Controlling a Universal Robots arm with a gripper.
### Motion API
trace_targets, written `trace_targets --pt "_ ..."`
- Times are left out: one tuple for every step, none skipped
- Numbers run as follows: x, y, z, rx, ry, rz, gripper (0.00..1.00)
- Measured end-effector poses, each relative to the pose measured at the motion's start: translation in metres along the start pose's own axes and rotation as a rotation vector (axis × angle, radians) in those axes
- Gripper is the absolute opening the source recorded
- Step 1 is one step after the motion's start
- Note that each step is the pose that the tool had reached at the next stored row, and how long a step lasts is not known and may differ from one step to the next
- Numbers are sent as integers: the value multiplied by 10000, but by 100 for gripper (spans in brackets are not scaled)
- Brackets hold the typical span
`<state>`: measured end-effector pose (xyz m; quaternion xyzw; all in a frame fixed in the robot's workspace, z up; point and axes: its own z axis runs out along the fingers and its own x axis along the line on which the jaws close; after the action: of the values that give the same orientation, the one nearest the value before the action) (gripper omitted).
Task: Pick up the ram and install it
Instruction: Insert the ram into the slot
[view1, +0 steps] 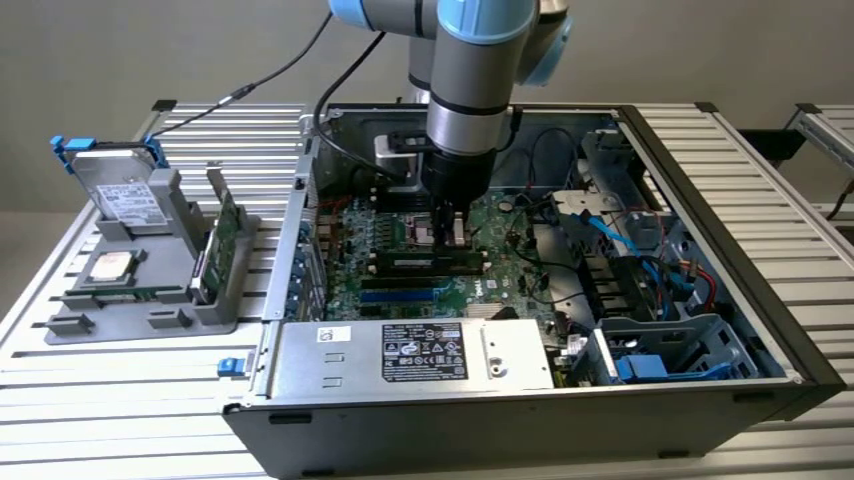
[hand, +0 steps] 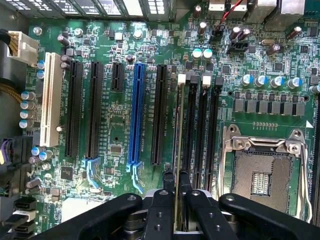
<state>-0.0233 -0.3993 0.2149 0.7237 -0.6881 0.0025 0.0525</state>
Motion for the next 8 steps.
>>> trace_targets --pt "0 -3 1 1 -1 0 15" --pt "0 -5 1 1 -2 1 15" --pt "0 -8 1 1 -2 0 15" --pt "0 -10 1 1 -2 1 15" --pt "0 -11 1 1 -3 2 15" --pt "0 -12 1 1 -3 1 15" --pt "0 -12 5 1 -2 1 15" --pt "0 -12 7 1 -3 1 15"
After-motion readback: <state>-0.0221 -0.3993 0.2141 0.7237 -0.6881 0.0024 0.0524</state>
